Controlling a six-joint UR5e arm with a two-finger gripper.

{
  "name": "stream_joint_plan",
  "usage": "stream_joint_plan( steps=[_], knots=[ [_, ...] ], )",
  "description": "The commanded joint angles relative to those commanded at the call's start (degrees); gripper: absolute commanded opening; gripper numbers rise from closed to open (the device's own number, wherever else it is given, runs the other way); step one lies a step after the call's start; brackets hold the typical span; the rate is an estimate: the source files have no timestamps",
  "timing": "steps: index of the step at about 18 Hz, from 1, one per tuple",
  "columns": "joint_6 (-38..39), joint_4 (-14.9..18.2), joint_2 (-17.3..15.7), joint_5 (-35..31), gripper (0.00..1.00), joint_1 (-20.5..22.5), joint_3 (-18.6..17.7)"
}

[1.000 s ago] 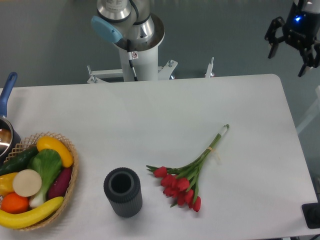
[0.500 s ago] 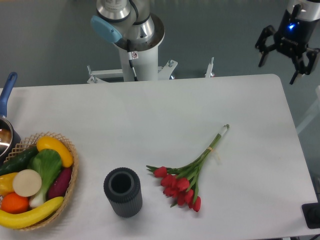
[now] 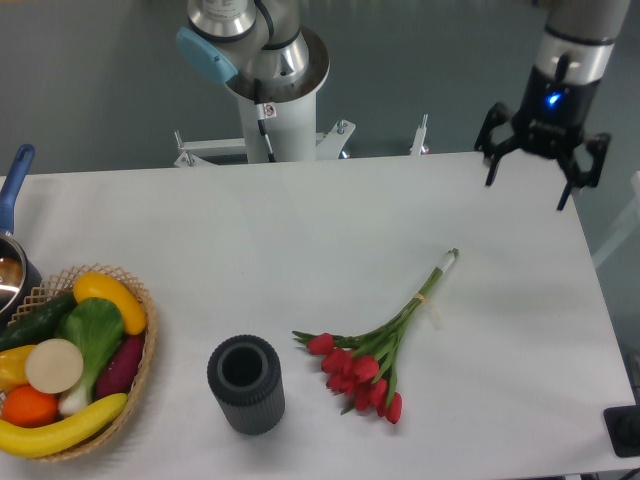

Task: Pick up the flowers from the table
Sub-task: 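Lower the open gripper onto the green tulip stems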

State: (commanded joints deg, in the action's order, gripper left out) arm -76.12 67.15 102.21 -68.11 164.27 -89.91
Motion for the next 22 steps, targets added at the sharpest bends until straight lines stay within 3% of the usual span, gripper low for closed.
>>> stream_joint_plan(
  steps=[5, 9, 14, 17, 22],
  knots=[
    [0.35, -1.4, 3.16, -6.15, 1.0, -4.48, 0.35],
    [1.58, -2.46, 5.45, -6.59, 1.0, -6.94, -0.35],
    [1.5, -5.1, 8.43, -7.38, 1.0, -7.13, -1.59],
    [1.32, -5.19, 9.84, -12.64, 1.0, -7.13, -1.58],
    [1.85, -5.19, 12.39, -13.1, 1.0, -8.61, -1.06]
  ],
)
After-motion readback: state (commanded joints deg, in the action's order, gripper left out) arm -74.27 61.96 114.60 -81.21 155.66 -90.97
